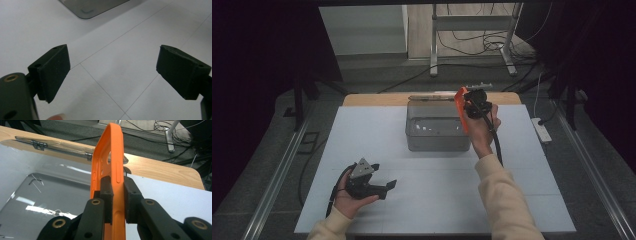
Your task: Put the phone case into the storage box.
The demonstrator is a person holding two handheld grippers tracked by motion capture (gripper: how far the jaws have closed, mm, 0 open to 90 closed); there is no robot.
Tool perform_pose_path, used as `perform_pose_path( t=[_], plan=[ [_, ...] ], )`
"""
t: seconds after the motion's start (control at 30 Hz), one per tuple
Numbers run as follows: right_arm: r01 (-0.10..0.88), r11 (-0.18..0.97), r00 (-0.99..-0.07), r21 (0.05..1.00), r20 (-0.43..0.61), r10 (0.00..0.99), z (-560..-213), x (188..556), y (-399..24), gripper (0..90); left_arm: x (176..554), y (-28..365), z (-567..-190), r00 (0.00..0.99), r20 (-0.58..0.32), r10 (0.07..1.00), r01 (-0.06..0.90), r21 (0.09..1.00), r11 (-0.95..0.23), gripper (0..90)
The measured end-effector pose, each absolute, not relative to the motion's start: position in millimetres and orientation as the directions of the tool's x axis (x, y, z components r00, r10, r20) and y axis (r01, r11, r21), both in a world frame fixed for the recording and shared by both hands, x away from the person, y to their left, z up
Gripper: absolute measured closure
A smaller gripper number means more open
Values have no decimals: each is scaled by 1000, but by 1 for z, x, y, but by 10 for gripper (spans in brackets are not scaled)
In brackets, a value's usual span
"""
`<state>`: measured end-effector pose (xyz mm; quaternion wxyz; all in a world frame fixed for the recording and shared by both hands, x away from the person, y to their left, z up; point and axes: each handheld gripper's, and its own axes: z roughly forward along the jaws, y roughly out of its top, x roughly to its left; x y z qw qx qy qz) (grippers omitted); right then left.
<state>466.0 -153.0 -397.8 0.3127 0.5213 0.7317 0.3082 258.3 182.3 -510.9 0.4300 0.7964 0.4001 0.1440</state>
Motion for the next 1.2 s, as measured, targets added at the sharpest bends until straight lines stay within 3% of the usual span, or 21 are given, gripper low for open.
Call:
perform_pose_path(
  t=[1.2],
  plan=[
    [618,270,-245,738,-146,959,-419,477,-150,802,258,182,-512,638,-113,762,516,797,-313,117]
  ],
)
